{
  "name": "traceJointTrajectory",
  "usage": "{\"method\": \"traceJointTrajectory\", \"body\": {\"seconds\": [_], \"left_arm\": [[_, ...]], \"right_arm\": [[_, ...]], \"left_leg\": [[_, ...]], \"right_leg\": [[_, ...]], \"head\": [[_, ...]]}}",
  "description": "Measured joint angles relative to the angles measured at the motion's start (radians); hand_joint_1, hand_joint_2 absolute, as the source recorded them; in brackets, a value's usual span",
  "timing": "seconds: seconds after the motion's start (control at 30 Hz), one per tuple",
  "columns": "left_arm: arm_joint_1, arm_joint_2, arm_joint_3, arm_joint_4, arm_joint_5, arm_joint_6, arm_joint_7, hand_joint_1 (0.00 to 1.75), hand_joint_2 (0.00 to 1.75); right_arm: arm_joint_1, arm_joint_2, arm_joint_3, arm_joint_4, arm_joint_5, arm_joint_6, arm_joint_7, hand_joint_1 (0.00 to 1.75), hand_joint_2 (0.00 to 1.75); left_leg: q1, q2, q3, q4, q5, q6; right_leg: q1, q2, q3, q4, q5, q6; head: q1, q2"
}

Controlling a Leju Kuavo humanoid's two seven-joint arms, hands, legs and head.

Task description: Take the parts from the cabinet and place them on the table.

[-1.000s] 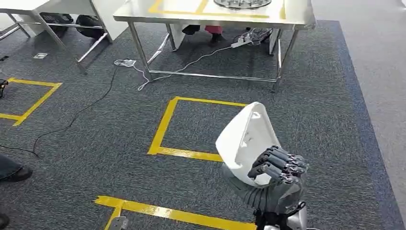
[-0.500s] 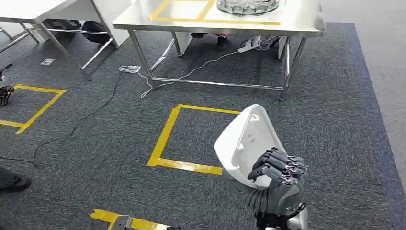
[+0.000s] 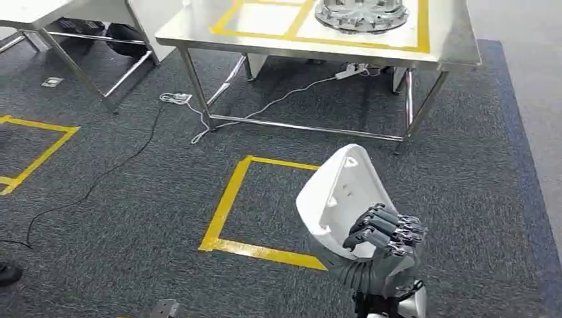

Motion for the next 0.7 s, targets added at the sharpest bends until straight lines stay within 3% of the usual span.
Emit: {"method": "traceJointTrajectory", "body": {"seconds": [0.03,0.07,0.1,0.13,0.2,0.23,0.27,0.3,0.37,0.4,0.43,0.47,0.53,0.57,0.6,0.63,0.67,0.7], "left_arm": [[0.001,0.000,0.000,0.000,0.000,0.000,0.002,0.00,1.75],[0.001,0.000,0.000,0.000,0.000,0.000,0.003,0.00,1.75],[0.000,0.000,0.000,0.000,0.000,0.000,0.006,0.00,1.75],[-0.001,-0.002,0.000,0.000,0.000,0.000,0.008,0.00,1.75],[-0.004,-0.004,0.000,0.000,0.000,0.002,0.008,0.00,1.75],[-0.009,0.001,0.000,0.000,0.000,0.003,0.008,0.00,1.75],[-0.009,-0.007,0.000,-0.002,0.000,0.003,0.008,0.00,1.75],[-0.012,-0.006,0.000,-0.002,-0.002,0.003,0.008,0.00,1.75],[-0.012,-0.006,0.000,-0.002,-0.006,0.003,0.008,0.00,1.75],[-0.011,-0.006,0.000,-0.002,-0.006,0.003,0.008,0.00,1.75],[-0.011,-0.006,0.000,-0.002,-0.006,0.004,0.008,0.00,1.75],[-0.011,-0.006,0.000,-0.002,-0.006,0.004,0.008,0.00,1.75],[-0.012,-0.005,0.000,-0.002,-0.006,0.005,0.008,0.00,1.75],[-0.011,-0.006,0.000,-0.002,-0.006,0.005,0.008,0.00,1.75],[-0.014,-0.006,0.000,-0.002,-0.006,0.005,0.008,0.00,1.75],[-0.016,-0.006,0.000,-0.002,-0.007,0.005,0.008,0.00,1.75],[-0.013,-0.006,0.000,-0.002,-0.006,0.005,0.009,0.00,1.75],[-0.011,-0.008,0.000,-0.002,-0.007,0.005,0.009,0.00,1.75]], "right_arm": [[0.001,-0.001,0.000,0.001,-0.001,0.000,0.000,1.75,1.75],[0.005,-0.003,0.000,0.002,-0.002,0.000,0.000,1.75,1.75],[0.007,-0.004,-0.001,0.003,-0.003,0.000,0.000,1.75,1.75],[0.009,-0.004,-0.002,0.002,-0.003,0.000,-0.001,1.75,1.75],[0.000,-0.004,-0.002,-0.001,-0.002,0.000,-0.003,1.75,1.75],[-0.001,-0.004,-0.002,-0.001,-0.002,0.000,-0.004,1.75,1.75],[0.001,-0.004,-0.002,-0.001,-0.002,0.000,-0.004,1.75,1.75],[0.000,-0.004,-0.002,-0.001,-0.003,0.000,-0.004,1.75,1.75],[0.000,-0.004,-0.002,-0.001,-0.004,0.000,-0.004,1.75,1.75],[0.001,-0.004,-0.002,-0.001,-0.004,0.000,-0.004,1.75,1.75],[0.001,-0.004,-0.002,-0.001,-0.005,0.000,-0.004,1.75,1.75],[0.001,-0.004,-0.002,-0.001,-0.005,0.000,-0.004,1.75,1.75],[0.001,-0.004,-0.002,-0.001,-0.006,0.000,-0.004,1.75,1.75],[0.001,-0.004,-0.002,-0.001,-0.006,0.000,-0.004,1.75,1.75],[0.001,-0.004,-0.002,-0.001,-0.006,0.000,-0.003,1.75,1.75],[0.000,-0.004,-0.002,-0.001,-0.007,0.000,-0.003,1.75,1.75],[0.001,-0.004,-0.002,-0.001,-0.006,0.000,-0.003,1.75,1.75],[0.000,-0.005,-0.003,-0.002,-0.007,0.000,-0.003,1.75,1.75]], "left_leg": [[-0.001,-0.001,0.023,0.000,-0.018,0.000],[-0.005,-0.004,0.038,0.010,-0.035,-0.002],[-0.006,-0.009,0.038,0.016,-0.049,-0.005],[-0.003,-0.009,0.040,0.018,-0.062,-0.010],[-0.002,-0.008,0.042,0.030,-0.057,-0.015],[-0.005,-0.006,0.024,0.063,-0.049,-0.018],[-0.003,0.005,-0.010,0.126,-0.038,-0.035],[0.008,0.009,-0.049,0.190,-0.054,-0.048],[0.032,0.017,-0.128,0.303,-0.140,-0.067],[0.041,0.019,-0.150,0.325,-0.163,-0.076],[0.051,0.021,-0.155,0.311,-0.150,-0.084],[0.058,0.022,-0.143,0.261,-0.101,-0.091],[0.069,0.025,-0.084,0.095,0.025,-0.103],[0.070,0.027,-0.063,0.046,0.044,-0.110],[0.058,0.032,-0.078,0.026,-0.006,-0.100],[0.058,0.031,-0.073,0.035,0.019,-0.084],[0.058,0.030,-0.073,0.034,0.025,-0.076],[0.064,0.029,-0.069,0.029,0.029,-0.081]], "right_leg": [[0.000,0.004,-0.014,-0.060,0.136,-0.004],[0.001,0.009,-0.039,-0.118,0.318,-0.009],[0.005,0.007,-0.030,-0.121,0.353,-0.021],[0.008,0.006,-0.017,-0.120,0.354,-0.027],[0.008,0.005,-0.008,-0.130,0.348,-0.036],[-0.003,0.000,0.006,-0.139,0.348,-0.038],[-0.006,-0.002,0.019,-0.148,0.344,-0.043],[-0.008,-0.006,0.028,-0.153,0.339,-0.046],[-0.013,-0.007,0.042,-0.152,0.322,-0.040],[-0.016,-0.008,0.050,-0.151,0.315,-0.037],[-0.020,-0.007,0.060,-0.151,0.309,-0.034],[-0.025,-0.007,0.070,-0.150,0.302,-0.029],[-0.034,-0.007,0.090,-0.150,0.289,-0.017],[-0.036,-0.008,0.094,-0.150,0.283,-0.010],[-0.034,-0.007,0.095,-0.147,0.281,-0.002],[-0.030,-0.008,0.091,-0.147,0.275,0.009],[-0.029,-0.009,0.087,-0.151,0.270,0.014],[-0.028,-0.010,0.091,-0.148,0.259,0.007]], "head": [[0.000,0.000],[0.000,0.000],[-0.005,0.000],[-0.007,0.000],[-0.008,0.000],[-0.004,0.000],[-0.011,0.000],[-0.014,0.000],[-0.014,0.000],[-0.015,0.000],[-0.014,0.000],[-0.014,0.000],[-0.015,0.000],[-0.014,0.000],[-0.021,0.000],[-0.025,0.000],[-0.019,0.000],[-0.019,0.000]]}}
